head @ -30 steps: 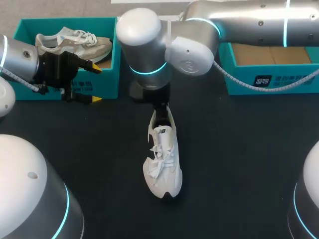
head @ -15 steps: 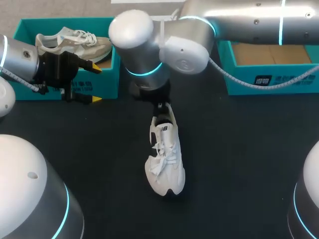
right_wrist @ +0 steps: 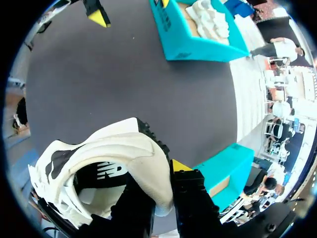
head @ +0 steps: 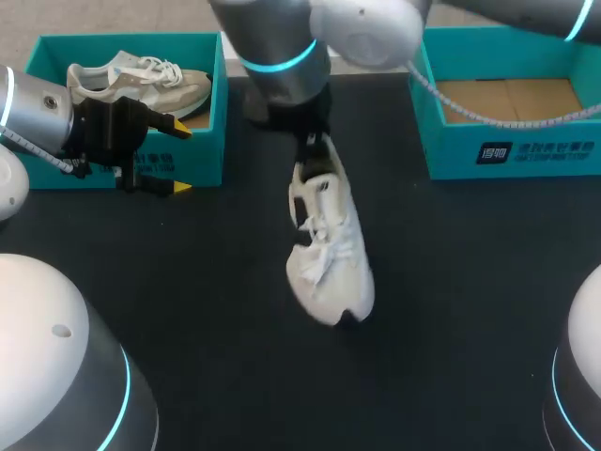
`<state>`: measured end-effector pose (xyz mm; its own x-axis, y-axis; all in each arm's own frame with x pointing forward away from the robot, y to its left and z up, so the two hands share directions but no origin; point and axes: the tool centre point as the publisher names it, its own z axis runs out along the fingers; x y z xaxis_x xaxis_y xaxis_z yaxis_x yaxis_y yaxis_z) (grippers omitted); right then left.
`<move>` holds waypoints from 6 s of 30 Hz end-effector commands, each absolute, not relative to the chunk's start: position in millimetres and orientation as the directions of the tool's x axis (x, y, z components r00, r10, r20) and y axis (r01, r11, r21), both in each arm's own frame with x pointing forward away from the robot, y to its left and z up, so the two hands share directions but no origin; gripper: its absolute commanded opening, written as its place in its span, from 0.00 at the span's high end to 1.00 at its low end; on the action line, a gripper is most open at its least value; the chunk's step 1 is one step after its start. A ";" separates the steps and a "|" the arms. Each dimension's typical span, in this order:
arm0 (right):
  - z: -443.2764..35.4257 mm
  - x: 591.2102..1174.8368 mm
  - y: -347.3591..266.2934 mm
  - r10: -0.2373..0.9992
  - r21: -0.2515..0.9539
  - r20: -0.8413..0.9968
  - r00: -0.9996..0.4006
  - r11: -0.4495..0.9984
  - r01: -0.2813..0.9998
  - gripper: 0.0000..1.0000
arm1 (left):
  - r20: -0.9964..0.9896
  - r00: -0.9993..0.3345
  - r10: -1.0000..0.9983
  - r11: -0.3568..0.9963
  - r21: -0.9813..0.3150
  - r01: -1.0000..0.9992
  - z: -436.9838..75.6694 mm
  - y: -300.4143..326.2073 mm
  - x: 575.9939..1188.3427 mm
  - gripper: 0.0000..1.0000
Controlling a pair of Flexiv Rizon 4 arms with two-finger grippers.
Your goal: Take the shoe out of the shoebox, open the shoe tongue, remove and reinsert the insole, then place the shoe into the shoebox
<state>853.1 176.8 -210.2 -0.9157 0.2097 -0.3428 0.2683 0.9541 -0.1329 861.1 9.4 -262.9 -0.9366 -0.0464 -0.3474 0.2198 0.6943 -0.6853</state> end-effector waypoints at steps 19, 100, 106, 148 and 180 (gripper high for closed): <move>-138.1 840.9 155.5 0.182 -0.153 -0.391 -0.902 0.954 0.259 1.00 | -0.348 -0.936 -0.047 0.696 -0.684 0.219 -262.7 9.1 860.0 0.00; -139.2 1045.2 -283.3 0.495 -0.184 -0.416 -0.763 0.776 0.603 1.00 | -0.348 -0.936 -0.047 0.696 -0.684 0.219 -262.7 9.1 860.0 0.00; -152.4 1059.0 -332.7 0.697 -0.180 -0.425 -0.578 0.561 0.808 1.00 | -0.348 -0.936 -0.047 0.696 -0.684 0.219 -262.7 9.1 860.0 0.00; -137.9 1041.0 -359.7 0.822 0.016 -0.367 0.436 -0.463 0.886 1.00 | -0.348 -0.936 -0.047 0.696 -0.684 0.219 -262.7 9.1 860.0 0.00; -202.5 1066.3 -334.4 0.842 0.088 -0.368 0.394 -0.390 0.917 1.00 | -0.348 -0.936 -0.047 0.696 -0.684 0.219 -262.7 9.1 860.0 0.00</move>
<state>1064.1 -334.6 -194.9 0.3900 0.8429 -0.3707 0.9181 -0.3871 0.0857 861.1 9.4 -262.9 -0.9366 -0.0464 -0.3474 0.2198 0.6943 -0.6853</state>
